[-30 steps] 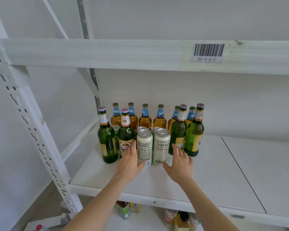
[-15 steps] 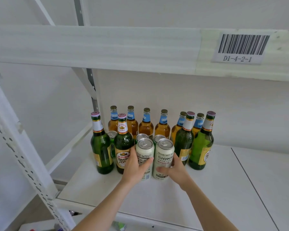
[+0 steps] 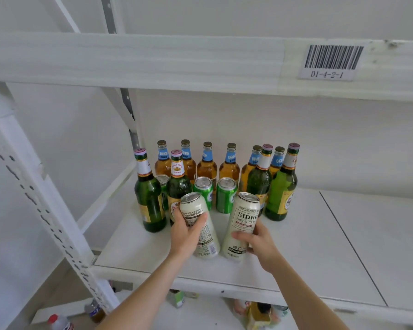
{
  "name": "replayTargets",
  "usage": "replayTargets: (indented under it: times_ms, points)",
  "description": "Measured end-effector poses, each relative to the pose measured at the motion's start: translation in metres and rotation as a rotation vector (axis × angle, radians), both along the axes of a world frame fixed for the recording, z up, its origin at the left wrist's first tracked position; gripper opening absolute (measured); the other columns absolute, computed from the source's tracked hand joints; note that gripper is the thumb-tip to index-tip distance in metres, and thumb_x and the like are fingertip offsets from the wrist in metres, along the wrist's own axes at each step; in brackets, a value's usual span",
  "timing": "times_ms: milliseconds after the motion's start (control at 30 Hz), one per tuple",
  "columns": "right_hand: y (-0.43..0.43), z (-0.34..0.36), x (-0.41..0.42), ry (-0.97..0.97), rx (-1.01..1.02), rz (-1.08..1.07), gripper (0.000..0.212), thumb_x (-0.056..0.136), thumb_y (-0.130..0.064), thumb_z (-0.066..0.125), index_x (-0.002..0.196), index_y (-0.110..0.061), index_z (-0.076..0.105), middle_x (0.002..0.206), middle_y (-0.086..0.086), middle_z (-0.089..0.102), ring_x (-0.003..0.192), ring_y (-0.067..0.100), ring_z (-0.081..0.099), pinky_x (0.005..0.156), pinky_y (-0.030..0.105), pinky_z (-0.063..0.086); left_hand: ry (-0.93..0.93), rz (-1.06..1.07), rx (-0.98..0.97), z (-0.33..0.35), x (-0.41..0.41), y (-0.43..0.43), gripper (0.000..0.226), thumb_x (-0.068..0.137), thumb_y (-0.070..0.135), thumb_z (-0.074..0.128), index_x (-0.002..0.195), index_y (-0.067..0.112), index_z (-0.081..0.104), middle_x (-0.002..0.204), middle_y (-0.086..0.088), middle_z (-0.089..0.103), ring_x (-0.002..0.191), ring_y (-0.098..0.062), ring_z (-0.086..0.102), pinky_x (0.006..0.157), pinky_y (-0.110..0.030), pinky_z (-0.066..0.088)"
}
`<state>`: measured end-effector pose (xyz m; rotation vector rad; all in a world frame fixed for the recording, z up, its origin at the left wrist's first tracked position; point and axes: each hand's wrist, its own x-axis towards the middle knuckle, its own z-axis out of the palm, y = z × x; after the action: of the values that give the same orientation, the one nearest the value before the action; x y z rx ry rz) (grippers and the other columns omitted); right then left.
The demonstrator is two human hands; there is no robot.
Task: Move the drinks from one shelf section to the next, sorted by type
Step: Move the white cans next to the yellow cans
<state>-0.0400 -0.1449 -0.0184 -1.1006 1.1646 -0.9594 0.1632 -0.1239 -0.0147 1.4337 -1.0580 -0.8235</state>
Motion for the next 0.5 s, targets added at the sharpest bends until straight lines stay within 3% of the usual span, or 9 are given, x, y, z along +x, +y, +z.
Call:
replayTargets:
  times_ms: [67, 133, 200, 300, 500]
  points:
    - [0.013, -0.001, 0.000, -0.031, 0.019, -0.021, 0.052, 0.066, -0.011, 0.082, 0.112, -0.027, 0.063, 0.104, -0.003, 0.074, 0.101, 0.023, 0.066, 0.072, 0.038, 0.053, 0.061, -0.007, 0.026, -0.001, 0.005, 0.011, 0.071, 0.086, 0.034, 0.073, 0.145, 0.026, 0.034, 0.122, 0.010, 0.060, 0.107, -0.008, 0.059, 0.096, -0.034, 0.049]
    - [0.027, 0.000, 0.001, -0.047, 0.031, -0.034, 0.052, 0.066, -0.011, 0.082, 0.112, -0.026, 0.063, 0.103, -0.003, 0.073, 0.101, 0.025, 0.066, 0.073, 0.040, 0.054, 0.080, -0.017, 0.036, -0.002, 0.010, 0.022, 0.057, 0.086, 0.032, 0.073, 0.133, 0.030, 0.041, 0.118, 0.011, 0.063, 0.104, -0.007, 0.061, 0.093, -0.036, 0.050]
    - [0.041, 0.003, 0.003, -0.052, 0.041, -0.044, 0.055, 0.060, -0.016, 0.082, 0.112, -0.025, 0.063, 0.102, -0.002, 0.074, 0.101, 0.025, 0.066, 0.075, 0.042, 0.054, 0.104, -0.035, 0.044, -0.002, 0.014, 0.034, 0.048, 0.086, 0.032, 0.073, 0.125, 0.033, 0.045, 0.114, 0.012, 0.064, 0.104, -0.008, 0.063, 0.089, -0.035, 0.052]
    - [0.061, 0.004, 0.006, -0.066, 0.054, -0.064, 0.045, 0.071, -0.011, 0.079, 0.110, -0.026, 0.064, 0.103, -0.001, 0.073, 0.100, 0.024, 0.066, 0.076, 0.042, 0.054, 0.127, -0.057, 0.052, 0.002, 0.018, 0.054, 0.037, 0.086, 0.035, 0.072, 0.112, 0.041, 0.047, 0.109, 0.012, 0.065, 0.097, -0.004, 0.064, 0.075, -0.024, 0.051]
    - [0.101, 0.010, 0.008, -0.066, 0.038, -0.119, 0.040, 0.075, -0.012, 0.077, 0.109, -0.027, 0.064, 0.100, -0.002, 0.074, 0.098, 0.022, 0.066, 0.071, 0.040, 0.054, 0.108, -0.062, 0.058, 0.005, 0.022, 0.088, 0.042, 0.086, 0.037, 0.071, 0.121, 0.030, 0.050, 0.107, 0.011, 0.066, 0.097, -0.007, 0.064, 0.078, -0.029, 0.050]
